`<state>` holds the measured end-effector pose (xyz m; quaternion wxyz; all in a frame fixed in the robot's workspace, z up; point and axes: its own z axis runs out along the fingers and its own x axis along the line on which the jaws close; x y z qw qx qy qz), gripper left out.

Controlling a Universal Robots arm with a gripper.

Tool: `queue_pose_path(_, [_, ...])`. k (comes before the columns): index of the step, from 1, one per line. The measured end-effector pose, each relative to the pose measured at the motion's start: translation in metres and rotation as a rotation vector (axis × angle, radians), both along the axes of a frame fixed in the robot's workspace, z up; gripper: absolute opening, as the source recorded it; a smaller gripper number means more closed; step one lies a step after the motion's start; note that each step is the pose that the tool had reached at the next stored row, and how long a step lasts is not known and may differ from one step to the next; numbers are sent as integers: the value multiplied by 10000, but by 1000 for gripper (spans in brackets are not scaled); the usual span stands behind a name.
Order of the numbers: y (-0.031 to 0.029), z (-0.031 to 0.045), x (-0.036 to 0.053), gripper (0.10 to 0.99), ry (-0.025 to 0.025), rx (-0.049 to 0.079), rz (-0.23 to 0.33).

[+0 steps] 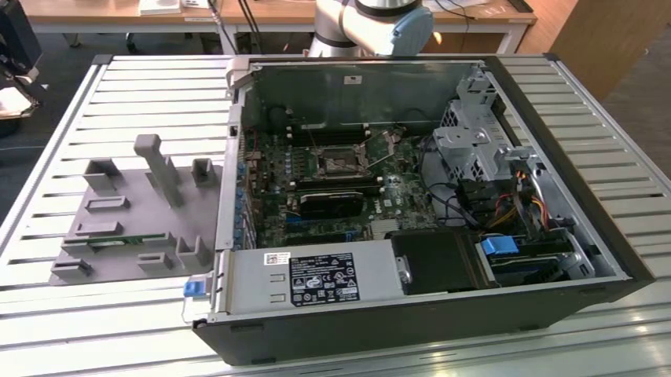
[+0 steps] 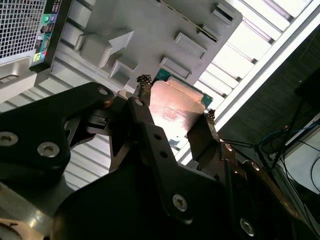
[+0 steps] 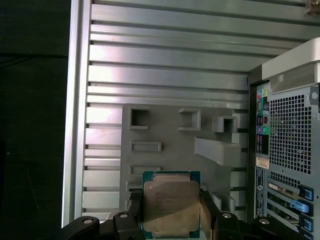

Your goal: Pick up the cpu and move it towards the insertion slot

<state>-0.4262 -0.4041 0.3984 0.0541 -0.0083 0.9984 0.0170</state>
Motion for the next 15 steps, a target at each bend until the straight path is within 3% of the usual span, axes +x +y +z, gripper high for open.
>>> queue_pose_path(6, [0,1,46,541,2,-1,-1])
queue_pose_path(15, [0,1,241,541,1,0,0])
